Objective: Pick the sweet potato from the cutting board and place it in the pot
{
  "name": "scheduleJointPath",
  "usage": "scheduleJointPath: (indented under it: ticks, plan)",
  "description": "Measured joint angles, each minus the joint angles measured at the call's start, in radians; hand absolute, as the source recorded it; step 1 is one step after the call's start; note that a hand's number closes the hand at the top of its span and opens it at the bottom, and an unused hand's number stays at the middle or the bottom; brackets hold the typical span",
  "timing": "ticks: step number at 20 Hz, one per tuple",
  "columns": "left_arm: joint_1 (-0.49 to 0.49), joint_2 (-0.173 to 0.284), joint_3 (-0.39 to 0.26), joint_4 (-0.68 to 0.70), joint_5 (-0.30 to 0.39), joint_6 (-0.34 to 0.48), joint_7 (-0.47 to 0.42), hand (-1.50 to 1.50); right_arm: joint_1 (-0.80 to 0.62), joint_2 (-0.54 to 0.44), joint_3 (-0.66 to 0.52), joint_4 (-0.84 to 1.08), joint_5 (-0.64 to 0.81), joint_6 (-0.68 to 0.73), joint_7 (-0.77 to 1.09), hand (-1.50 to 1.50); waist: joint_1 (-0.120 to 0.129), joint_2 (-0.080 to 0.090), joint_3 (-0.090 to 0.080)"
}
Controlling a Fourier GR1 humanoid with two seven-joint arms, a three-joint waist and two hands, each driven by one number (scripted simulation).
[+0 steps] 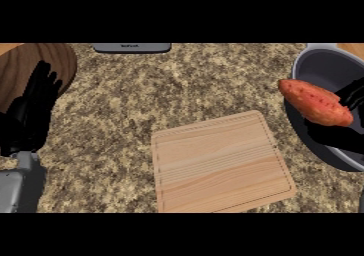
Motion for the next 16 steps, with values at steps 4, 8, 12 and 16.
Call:
scheduleJointPath:
  ticks: [4, 8, 12, 16]
  plan:
    - [0.014, -0.013, -0.015, -0.017, -0.002, -0.003, -0.002, 0.00, -0.023, -0.087, -0.061, 0.162, 0.058, -0.061, -0.108, 1.50, 0.011, 0.004, 0.000]
    - [0.007, -0.027, -0.024, -0.010, -0.013, 0.008, -0.010, 0.00, -0.019, -0.170, -0.086, 0.318, 0.175, -0.142, -0.188, 1.50, 0.012, 0.006, 0.000]
    - [0.034, -0.038, -0.037, -0.033, -0.024, 0.009, -0.011, 0.00, -0.090, -0.196, -0.103, 0.541, 0.228, -0.238, -0.251, 1.50, 0.015, 0.004, 0.000]
    - [0.037, -0.025, -0.022, -0.042, -0.013, -0.005, -0.001, 0.00, -0.164, -0.229, -0.140, 0.778, 0.207, -0.312, -0.353, 1.50, 0.016, 0.004, 0.000]
